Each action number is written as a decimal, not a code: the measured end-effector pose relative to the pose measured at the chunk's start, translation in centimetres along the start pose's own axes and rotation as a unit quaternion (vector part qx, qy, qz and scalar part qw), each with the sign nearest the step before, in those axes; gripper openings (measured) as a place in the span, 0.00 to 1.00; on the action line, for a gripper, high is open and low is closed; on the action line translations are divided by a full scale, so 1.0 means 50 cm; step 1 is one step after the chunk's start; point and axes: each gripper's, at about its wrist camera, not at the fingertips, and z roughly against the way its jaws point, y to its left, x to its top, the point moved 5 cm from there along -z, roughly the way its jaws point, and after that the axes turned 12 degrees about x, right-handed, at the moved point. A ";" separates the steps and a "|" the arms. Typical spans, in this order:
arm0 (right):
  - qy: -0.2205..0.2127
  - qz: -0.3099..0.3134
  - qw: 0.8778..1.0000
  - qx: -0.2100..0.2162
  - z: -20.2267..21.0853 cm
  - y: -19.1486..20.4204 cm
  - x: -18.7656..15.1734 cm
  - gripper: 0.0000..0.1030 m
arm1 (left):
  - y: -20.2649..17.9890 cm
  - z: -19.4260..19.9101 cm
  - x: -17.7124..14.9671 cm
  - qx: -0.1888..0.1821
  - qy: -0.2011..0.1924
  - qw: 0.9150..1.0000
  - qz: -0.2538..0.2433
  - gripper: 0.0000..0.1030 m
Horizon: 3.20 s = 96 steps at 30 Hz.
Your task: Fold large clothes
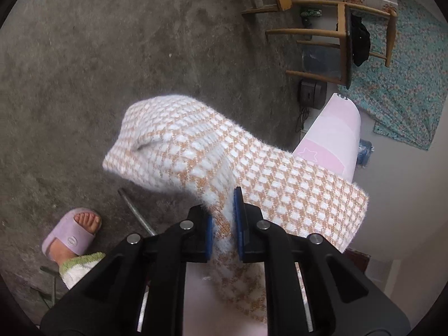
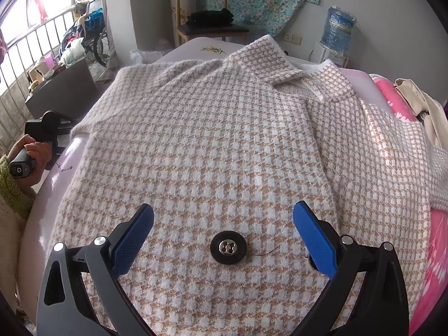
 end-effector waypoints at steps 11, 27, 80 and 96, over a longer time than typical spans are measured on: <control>-0.052 -0.014 0.998 -0.011 0.108 -0.040 -0.009 0.94 | -0.401 0.327 -0.335 0.190 -0.398 0.792 -0.422 0.09; -0.058 -0.112 0.984 -0.124 0.321 -0.287 -0.185 0.94 | -0.310 0.066 -0.808 0.117 -0.123 0.744 -0.647 0.66; -0.093 -0.065 0.986 0.126 0.237 -0.271 0.378 0.04 | -0.235 0.085 -0.462 0.243 -0.258 0.807 -0.472 0.29; 0.004 -0.202 0.973 0.113 0.087 -0.514 0.194 0.41 | -0.260 0.165 -0.491 0.175 -0.258 0.808 -0.500 0.29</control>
